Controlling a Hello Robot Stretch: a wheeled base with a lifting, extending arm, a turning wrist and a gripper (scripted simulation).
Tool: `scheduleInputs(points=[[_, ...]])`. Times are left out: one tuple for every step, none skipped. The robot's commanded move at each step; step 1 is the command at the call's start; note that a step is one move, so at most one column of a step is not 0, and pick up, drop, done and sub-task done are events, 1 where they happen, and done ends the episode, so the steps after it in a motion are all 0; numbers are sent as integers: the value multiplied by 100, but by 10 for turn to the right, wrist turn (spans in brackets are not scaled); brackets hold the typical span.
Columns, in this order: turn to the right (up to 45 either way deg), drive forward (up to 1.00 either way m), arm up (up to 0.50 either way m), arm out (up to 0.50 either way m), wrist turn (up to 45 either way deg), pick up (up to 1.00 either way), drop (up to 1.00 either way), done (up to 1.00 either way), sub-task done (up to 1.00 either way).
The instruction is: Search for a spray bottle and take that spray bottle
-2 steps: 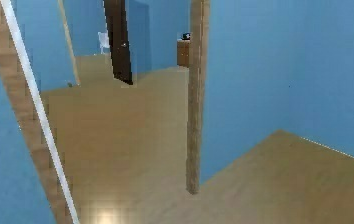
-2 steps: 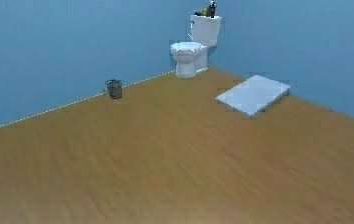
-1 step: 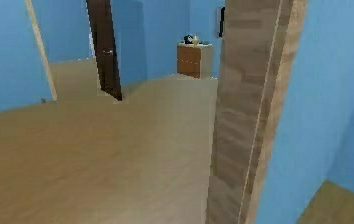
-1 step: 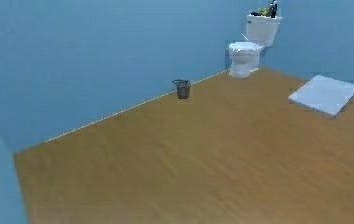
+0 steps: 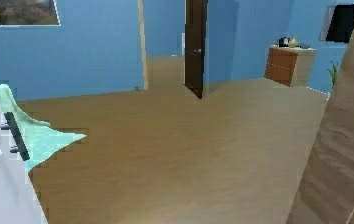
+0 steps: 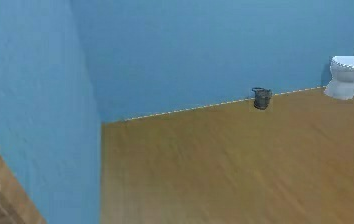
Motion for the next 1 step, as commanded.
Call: scheduleInputs(points=[[0, 100, 0, 0, 0, 0, 0, 0, 0]])
